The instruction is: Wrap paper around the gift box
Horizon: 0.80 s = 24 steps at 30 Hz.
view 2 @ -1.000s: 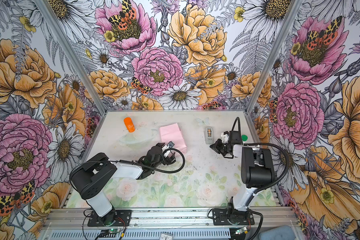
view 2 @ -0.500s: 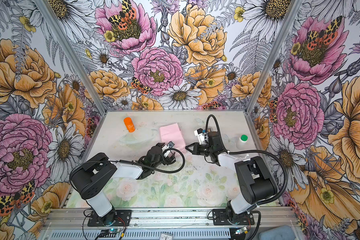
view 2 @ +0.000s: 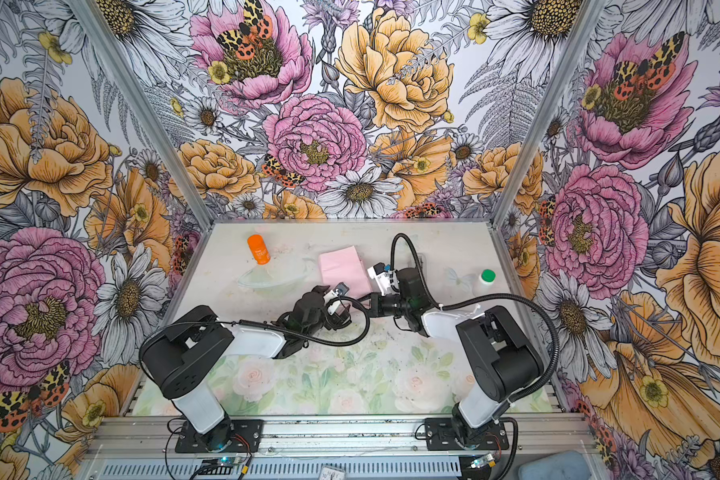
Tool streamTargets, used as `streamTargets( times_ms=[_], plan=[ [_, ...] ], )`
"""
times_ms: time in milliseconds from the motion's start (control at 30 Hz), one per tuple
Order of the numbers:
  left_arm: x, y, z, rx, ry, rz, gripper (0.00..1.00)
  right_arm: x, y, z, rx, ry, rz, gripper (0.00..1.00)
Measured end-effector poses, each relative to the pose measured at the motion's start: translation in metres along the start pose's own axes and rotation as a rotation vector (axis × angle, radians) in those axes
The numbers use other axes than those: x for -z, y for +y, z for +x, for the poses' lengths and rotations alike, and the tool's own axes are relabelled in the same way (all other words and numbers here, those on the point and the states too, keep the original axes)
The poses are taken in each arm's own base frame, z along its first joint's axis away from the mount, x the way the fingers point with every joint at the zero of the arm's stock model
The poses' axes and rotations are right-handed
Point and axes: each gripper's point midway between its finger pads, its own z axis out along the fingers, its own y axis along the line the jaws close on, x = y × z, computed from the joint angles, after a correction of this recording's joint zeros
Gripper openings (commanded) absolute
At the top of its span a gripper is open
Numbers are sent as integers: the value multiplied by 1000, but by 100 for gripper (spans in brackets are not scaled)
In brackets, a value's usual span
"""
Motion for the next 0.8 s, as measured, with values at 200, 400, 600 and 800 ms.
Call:
streamTargets(
  times_ms=[200,400,600,800],
  plan=[
    [0,0,0,0,0,0,88,-5,-10,4,-18,9,20,0],
    [0,0,0,0,0,0,87,-8,-20,8,-44,12,46,0],
    [0,0,0,0,0,0,88,-11,-28,10,-63,13,65,0],
    [0,0,0,0,-1,0,87,-13,-31,10,-71,9,68,0]
  ],
)
